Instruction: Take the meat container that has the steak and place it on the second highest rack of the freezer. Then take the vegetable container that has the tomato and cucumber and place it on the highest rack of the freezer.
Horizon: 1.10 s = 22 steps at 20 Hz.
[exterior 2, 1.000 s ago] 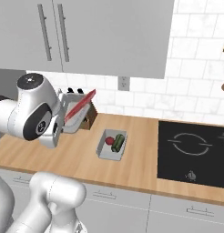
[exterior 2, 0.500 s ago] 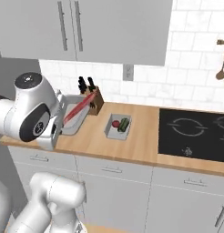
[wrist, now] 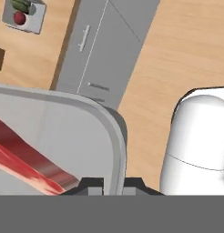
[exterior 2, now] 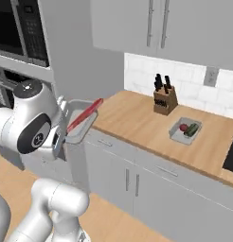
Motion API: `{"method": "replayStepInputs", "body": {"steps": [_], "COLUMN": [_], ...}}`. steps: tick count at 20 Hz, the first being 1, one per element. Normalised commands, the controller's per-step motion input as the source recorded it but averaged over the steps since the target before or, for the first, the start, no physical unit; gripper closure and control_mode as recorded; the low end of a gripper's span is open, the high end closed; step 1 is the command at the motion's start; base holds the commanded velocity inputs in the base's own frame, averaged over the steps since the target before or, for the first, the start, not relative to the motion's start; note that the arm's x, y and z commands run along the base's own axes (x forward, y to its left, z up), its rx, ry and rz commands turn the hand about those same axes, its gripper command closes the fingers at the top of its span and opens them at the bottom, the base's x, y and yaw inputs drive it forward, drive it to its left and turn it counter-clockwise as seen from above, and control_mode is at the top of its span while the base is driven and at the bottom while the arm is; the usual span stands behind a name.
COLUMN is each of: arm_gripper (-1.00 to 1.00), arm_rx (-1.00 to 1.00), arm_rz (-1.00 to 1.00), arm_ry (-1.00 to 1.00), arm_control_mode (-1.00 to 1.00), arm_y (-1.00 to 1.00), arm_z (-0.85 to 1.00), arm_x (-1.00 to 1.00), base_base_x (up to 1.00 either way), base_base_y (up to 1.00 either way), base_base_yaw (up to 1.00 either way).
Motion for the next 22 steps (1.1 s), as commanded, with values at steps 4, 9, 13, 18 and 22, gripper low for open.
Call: {"method": "replayStepInputs", "body": {"steps": [4, 9, 13, 18, 22], "arm_gripper": [1.0, 1.0, 1.0, 1.0, 1.0], "arm_rx": [0.0, 0.0, 0.0, 0.0, 0.0], "arm_rz": [0.0, 0.0, 0.0, 0.0, 0.0], "arm_ry": [0.0, 0.0, 0.0, 0.0, 0.0], "arm_control_mode": [1.0, 1.0, 1.0, 1.0, 1.0], "arm_y": [0.0, 0.0, 0.0, 0.0, 0.0], "arm_z": [0.0, 0.0, 0.0, 0.0, 0.0], "arm_x": [0.0, 0.0, 0.0, 0.0, 0.0], "base_base_x": [-0.42, -0.24, 0.19, 0.85, 1.0], "base_base_y": [0.0, 0.0, 0.14, 0.52, 0.62], "base_base_yaw": [1.0, 1.0, 0.8, 0.18, 0.01]}}
